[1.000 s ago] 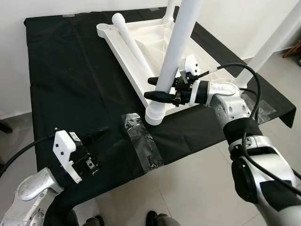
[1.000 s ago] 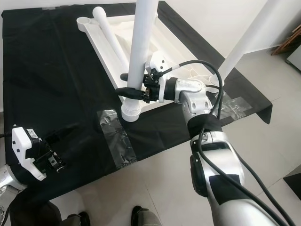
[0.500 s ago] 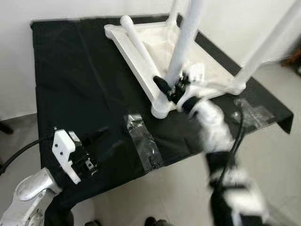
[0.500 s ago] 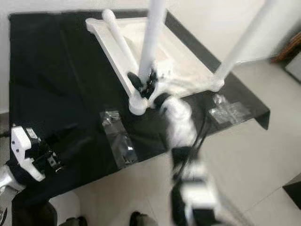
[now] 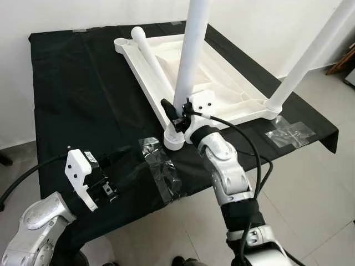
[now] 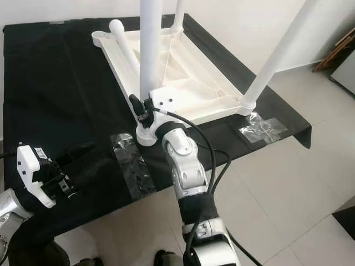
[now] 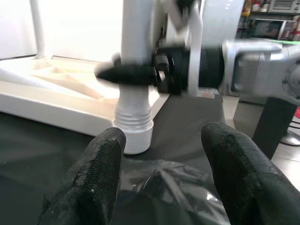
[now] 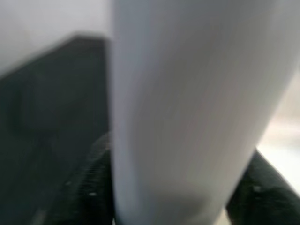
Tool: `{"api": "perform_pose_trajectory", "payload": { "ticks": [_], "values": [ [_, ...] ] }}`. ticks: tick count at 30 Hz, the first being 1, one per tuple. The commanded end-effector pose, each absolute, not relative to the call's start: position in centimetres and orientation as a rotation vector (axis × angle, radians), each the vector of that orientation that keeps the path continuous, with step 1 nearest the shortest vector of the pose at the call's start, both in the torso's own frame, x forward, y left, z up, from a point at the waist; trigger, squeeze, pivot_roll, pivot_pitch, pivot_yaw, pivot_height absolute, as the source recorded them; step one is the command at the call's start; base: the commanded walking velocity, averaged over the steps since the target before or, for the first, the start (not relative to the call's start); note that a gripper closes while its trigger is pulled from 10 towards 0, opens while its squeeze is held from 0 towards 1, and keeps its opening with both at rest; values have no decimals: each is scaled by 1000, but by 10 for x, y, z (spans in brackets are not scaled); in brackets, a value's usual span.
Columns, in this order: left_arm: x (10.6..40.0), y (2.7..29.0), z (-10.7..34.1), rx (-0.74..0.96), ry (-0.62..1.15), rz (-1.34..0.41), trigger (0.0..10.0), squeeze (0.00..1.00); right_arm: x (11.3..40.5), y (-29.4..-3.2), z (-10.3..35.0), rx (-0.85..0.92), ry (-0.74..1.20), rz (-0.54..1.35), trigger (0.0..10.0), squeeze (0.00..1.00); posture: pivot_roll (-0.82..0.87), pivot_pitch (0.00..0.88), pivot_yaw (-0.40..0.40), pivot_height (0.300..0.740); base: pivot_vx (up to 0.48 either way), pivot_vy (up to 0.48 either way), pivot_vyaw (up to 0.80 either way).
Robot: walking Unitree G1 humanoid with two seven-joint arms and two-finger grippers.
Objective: Building children table
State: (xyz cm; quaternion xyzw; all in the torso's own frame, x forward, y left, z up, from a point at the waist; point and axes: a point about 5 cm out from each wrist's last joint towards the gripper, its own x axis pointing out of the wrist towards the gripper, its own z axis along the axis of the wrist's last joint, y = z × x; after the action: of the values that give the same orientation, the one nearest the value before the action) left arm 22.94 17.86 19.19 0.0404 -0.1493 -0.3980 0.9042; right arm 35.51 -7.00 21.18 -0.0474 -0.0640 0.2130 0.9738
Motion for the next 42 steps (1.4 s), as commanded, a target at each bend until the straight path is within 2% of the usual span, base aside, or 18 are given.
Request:
{"api": "perform_pose_trajectory", "payload": {
  "ticks": [1,5,6,8,12,22,23,24,25,34,36,39,40,42],
  "values": [
    [229,178,190,86,-301,-834,10000,0,356,-73,205,-87,-79,427,10000,1000,33,220,-119,740,0,0,0],
    [230,175,192,88,-308,-841,10000,0,366,-71,239,-27,-192,624,10000,1000,37,221,-121,740,0,0,0],
    [229,174,192,87,-309,-842,10000,0,365,-70,246,-60,-225,731,10000,0,40,223,-125,740,0,0,0],
    [228,173,191,85,-309,-842,10000,0,363,-69,256,-120,-263,894,10000,0,41,223,-128,740,0,0,0],
    [228,172,192,84,-309,-840,10000,0,357,-69,267,-218,-284,1100,10000,0,51,227,-132,740,0,0,0],
    [225,174,195,92,-311,-829,10000,0,359,-80,269,-302,-207,1468,10000,0,74,240,-135,740,0,0,0],
    [225,174,195,93,-309,-830,10000,0,360,-80,270,-297,-201,1485,5490,0,76,243,-134,740,0,0,0],
    [224,174,195,93,-307,-831,10000,0,361,-80,272,-293,-198,1494,2431,0,77,244,-134,740,0,0,0],
    [224,174,195,94,-305,-831,10000,0,363,-80,272,-289,-195,1492,0,0,78,246,-133,740,0,0,0],
    [223,175,195,96,-300,-827,10000,0,371,-85,272,-280,-192,1450,0,0,79,250,-135,740,0,0,0],
    [222,176,195,97,-301,-824,10000,0,376,-99,268,-286,-200,1309,0,0,68,252,-135,740,0,0,0],
    [222,176,195,97,-301,-824,10000,0,377,-102,267,-286,-200,1282,0,0,68,252,-135,740,0,0,0],
    [223,176,195,97,-301,-823,10000,0,378,-113,260,-300,-192,1198,0,0,64,254,-134,740,0,0,0],
    [223,176,196,97,-301,-823,10000,0,378,-119,257,-304,-184,1164,0,0,64,254,-134,740,0,0,0]
  ]
}}
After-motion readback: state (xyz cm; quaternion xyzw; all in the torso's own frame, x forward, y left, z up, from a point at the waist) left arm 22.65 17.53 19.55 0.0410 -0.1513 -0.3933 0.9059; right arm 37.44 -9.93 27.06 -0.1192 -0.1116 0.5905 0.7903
